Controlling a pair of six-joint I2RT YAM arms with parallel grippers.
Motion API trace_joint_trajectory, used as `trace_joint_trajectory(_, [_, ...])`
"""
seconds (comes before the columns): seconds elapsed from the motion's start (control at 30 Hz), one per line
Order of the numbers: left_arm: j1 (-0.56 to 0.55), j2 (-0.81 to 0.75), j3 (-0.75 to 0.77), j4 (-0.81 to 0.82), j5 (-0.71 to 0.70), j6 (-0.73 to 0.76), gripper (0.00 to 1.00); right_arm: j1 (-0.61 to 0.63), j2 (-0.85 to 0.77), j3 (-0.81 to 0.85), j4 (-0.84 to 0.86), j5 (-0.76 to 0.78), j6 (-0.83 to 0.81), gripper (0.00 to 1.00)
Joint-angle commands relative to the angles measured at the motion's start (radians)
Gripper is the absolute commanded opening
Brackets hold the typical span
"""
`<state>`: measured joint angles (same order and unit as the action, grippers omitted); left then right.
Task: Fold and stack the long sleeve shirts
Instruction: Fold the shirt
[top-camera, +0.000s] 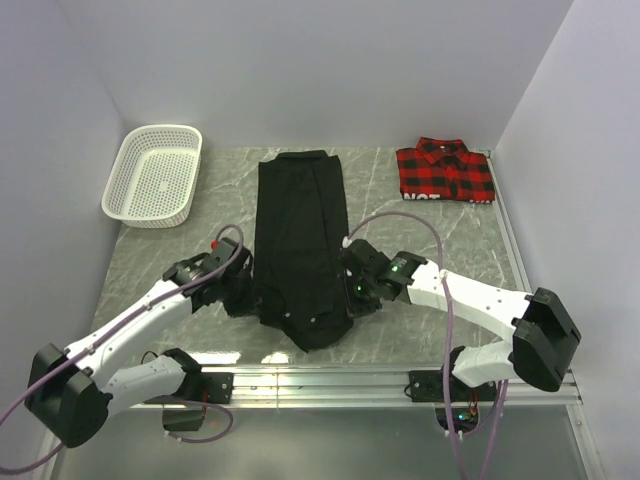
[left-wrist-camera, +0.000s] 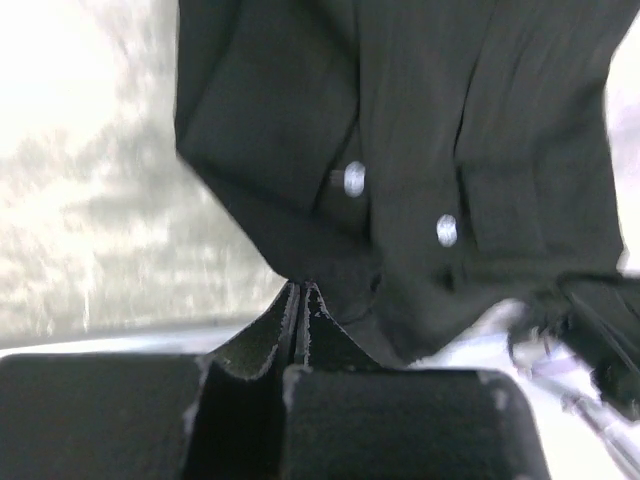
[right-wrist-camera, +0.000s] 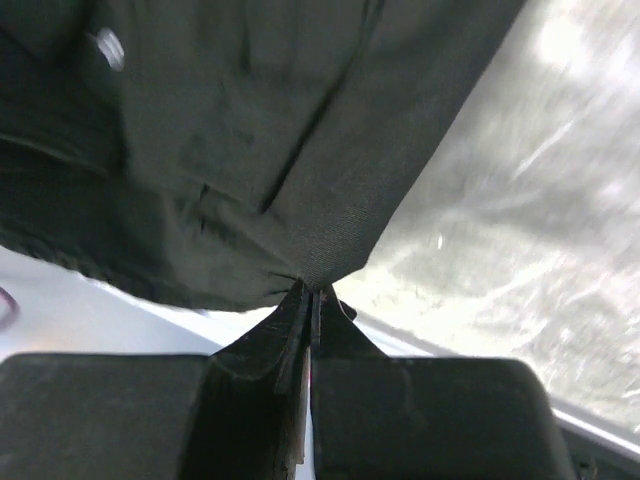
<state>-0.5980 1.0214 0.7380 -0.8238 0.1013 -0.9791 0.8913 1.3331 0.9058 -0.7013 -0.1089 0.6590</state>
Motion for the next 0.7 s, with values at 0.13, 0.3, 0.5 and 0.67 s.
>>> trace_joint_trajectory(0.13, [0.056, 0.164, 0.162, 0.194, -0.248, 0.048, 0.0, -0.13, 0.1, 0.181, 0.049, 0.081, -0.09, 0.0])
trace_joint_trajectory(0.3, [0.17, 0.265, 0.239, 0.298, -0.285, 0.106, 0.0, -0.224, 0.205, 0.295, 0.089, 0.087, -0.137, 0.0])
trace_joint_trajectory(0.5, [0.244, 0.437, 0.382, 0.403, -0.302, 0.148, 0.01, -0.293, 0.339, 0.439, 0.141, 0.107, -0.193, 0.0])
trace_joint_trajectory(0.67, [0.259, 0.591, 0.475, 0.466, -0.296, 0.174, 0.01, -0.334, 0.434, 0.545, 0.178, 0.106, -0.232, 0.0])
